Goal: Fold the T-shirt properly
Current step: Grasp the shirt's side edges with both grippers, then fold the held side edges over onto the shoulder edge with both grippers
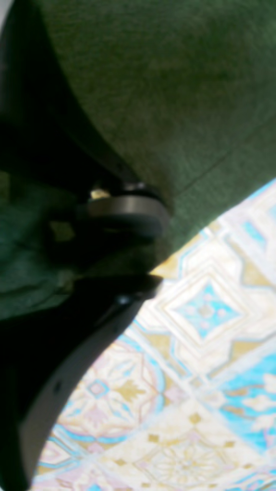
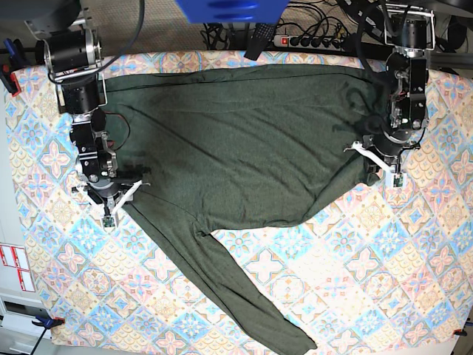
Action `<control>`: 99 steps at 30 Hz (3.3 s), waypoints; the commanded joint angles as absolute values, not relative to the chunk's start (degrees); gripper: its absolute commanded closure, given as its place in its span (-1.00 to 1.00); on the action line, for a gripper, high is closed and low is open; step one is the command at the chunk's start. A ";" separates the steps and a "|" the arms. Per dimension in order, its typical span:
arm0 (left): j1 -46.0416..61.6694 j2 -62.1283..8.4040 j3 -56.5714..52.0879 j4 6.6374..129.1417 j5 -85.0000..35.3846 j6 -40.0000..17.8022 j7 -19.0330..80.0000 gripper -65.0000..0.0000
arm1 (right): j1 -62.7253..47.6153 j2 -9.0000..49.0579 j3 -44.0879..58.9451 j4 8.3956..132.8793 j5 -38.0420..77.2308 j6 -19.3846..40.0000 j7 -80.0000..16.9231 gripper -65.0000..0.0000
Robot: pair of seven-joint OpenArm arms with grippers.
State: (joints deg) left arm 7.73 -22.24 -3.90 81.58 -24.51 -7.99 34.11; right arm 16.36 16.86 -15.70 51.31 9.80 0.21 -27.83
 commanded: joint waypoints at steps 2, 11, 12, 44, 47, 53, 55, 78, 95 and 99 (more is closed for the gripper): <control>7.08 -22.99 -4.18 82.59 -25.01 -8.31 33.01 1.00 | 17.63 17.80 -15.52 50.95 9.63 -0.13 -27.38 0.34; 6.99 -22.99 -4.18 82.59 -25.01 -8.31 33.01 1.00 | 17.45 17.80 -15.34 50.86 9.71 -0.13 -28.09 -0.07; 6.99 -22.99 -4.18 82.59 -25.01 -8.31 33.01 1.00 | 17.45 17.80 -15.34 50.86 9.71 -0.13 -28.09 -0.10; 7.08 -22.99 -4.18 82.59 -25.01 -8.31 33.01 1.00 | 17.19 20.62 -15.52 48.04 37.58 6.81 -29.32 0.67; 7.08 -22.99 -4.18 82.59 -25.01 -8.31 33.01 1.00 | 17.19 20.62 -15.16 48.04 37.58 6.81 -29.32 0.98; 6.90 -22.99 -4.18 82.59 -25.10 -8.31 32.75 1.00 | 17.19 20.62 -12.70 48.66 37.58 6.81 -29.14 1.00; 6.81 -22.99 -4.18 82.59 -25.10 -8.31 32.66 1.00 | 17.19 20.62 -9.54 48.75 37.58 6.81 -29.14 1.00; 13.41 -25.54 -8.57 92.44 -25.10 -8.31 32.66 1.00 | -1.54 20.62 3.65 81.54 37.93 6.81 -38.02 1.00; 17.71 -27.91 -14.64 92.70 -25.10 -8.31 32.66 1.00 | -10.95 20.62 13.76 88.57 38.02 9.19 -41.54 1.00; 18.59 -28.00 -14.73 92.70 -25.10 -8.31 32.66 1.00 | -13.32 20.62 14.11 88.66 38.02 9.19 -41.54 1.00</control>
